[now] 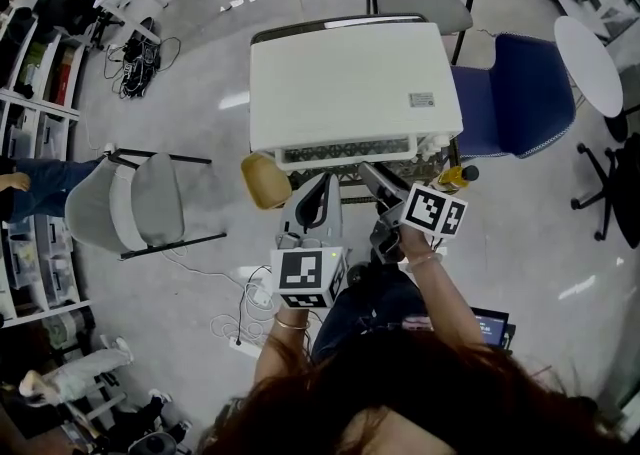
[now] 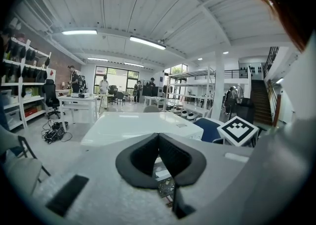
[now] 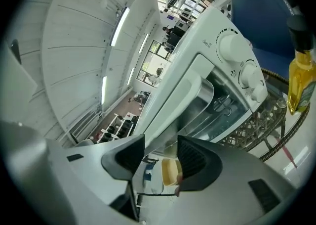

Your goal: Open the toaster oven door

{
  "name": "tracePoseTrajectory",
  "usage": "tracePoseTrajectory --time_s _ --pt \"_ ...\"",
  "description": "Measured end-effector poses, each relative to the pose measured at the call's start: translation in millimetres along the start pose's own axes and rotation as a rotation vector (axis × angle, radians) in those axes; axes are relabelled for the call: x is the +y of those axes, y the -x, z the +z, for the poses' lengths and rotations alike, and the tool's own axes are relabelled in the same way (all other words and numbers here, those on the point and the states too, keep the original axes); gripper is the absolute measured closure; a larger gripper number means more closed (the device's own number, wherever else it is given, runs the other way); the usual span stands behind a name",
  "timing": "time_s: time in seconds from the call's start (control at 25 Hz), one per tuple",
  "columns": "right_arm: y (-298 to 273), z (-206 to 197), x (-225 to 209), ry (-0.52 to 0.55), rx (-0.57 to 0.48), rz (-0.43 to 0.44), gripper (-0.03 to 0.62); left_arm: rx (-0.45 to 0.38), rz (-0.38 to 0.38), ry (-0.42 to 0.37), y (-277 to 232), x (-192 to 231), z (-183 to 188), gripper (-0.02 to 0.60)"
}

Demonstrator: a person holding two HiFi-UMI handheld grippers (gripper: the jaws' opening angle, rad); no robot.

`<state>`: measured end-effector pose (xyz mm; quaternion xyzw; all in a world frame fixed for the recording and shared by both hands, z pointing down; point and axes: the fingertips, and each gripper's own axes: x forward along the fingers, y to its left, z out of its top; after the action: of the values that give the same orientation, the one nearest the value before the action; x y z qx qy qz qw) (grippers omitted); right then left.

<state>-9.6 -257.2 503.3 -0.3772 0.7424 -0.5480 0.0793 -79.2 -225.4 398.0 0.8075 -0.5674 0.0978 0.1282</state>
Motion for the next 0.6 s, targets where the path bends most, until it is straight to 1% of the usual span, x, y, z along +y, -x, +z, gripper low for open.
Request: tracePoseTrajectory --time_s 0.6 --pt "-20.8 8.5 -11.3 -0.057 -0.019 -0.003 0.410 0.012 0.021 0.000 -1.2 3.7 -6.2 0.569"
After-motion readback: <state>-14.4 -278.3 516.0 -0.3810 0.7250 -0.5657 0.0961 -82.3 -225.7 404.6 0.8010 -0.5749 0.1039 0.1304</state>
